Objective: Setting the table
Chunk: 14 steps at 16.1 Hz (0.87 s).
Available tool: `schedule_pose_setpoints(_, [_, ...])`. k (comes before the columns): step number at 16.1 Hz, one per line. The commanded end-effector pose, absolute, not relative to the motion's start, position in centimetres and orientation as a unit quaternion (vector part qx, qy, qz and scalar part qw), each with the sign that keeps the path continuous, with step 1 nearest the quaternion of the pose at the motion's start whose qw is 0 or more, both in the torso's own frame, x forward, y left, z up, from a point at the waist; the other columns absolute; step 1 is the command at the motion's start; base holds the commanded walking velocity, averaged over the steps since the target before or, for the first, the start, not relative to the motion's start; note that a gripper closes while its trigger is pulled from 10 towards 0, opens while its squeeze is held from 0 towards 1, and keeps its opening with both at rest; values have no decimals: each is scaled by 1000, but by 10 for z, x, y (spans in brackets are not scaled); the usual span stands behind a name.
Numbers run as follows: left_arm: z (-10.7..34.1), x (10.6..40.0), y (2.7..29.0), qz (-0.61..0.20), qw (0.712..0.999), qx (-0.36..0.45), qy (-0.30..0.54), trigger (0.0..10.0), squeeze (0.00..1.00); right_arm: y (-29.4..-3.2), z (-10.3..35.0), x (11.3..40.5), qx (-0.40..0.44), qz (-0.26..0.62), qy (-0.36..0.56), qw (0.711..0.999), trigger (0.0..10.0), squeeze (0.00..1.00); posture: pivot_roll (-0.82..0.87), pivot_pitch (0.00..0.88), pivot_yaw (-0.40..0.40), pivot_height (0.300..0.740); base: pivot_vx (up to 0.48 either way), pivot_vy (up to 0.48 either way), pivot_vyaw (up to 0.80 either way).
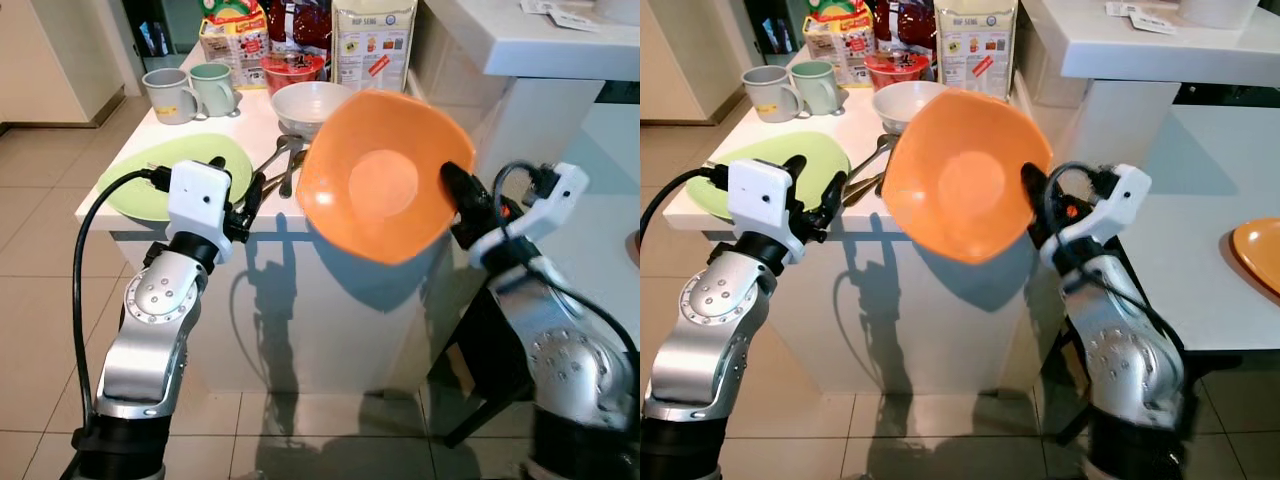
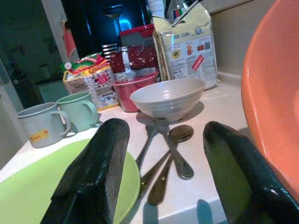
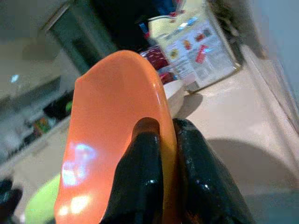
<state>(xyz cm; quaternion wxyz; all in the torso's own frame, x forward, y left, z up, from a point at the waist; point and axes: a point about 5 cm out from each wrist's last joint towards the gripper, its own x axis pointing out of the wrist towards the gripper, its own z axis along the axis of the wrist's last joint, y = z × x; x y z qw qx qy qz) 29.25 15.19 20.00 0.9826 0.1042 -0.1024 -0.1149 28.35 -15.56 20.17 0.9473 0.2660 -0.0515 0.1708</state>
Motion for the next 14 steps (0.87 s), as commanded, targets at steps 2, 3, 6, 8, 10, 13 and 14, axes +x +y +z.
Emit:
schedule_pose_setpoints(2, [199,288,151,-121,982,104,-101,10000,0,-154,210,274,240,203,-80,946,10000,0,13,0,5,740,0,0,0])
schedule_pose_setpoints(3, [196,285,152,-125,982,103,-101,10000,0,-159,208,266,246,225,-83,939,10000,0,13,0,5,740,0,0,0])
schedule_pose_setpoints(6, [196,282,150,-129,980,109,-104,10000,0,-171,206,256,294,245,-85,920,10000,0,10,0,2,740,0,0,0])
schedule_pose_setpoints(8, [197,280,149,-133,979,108,-106,10000,0,-183,204,248,371,259,-89,888,10000,0,8,0,5,740,0,-281,0])
schedule_pose_setpoints(10, [197,280,151,-131,979,111,-108,10000,0,-190,204,246,408,260,-96,870,10000,0,12,0,4,740,0,-358,0])
schedule_pose_setpoints(13, [198,280,152,-126,979,114,-108,10000,0,-194,207,244,413,270,-95,865,10000,0,9,0,2,740,0,-475,0])
schedule_pose_setpoints(14, [198,280,152,-126,979,113,-108,10000,0,-194,208,244,412,272,-95,864,10000,0,9,0,2,740,0,-480,0])
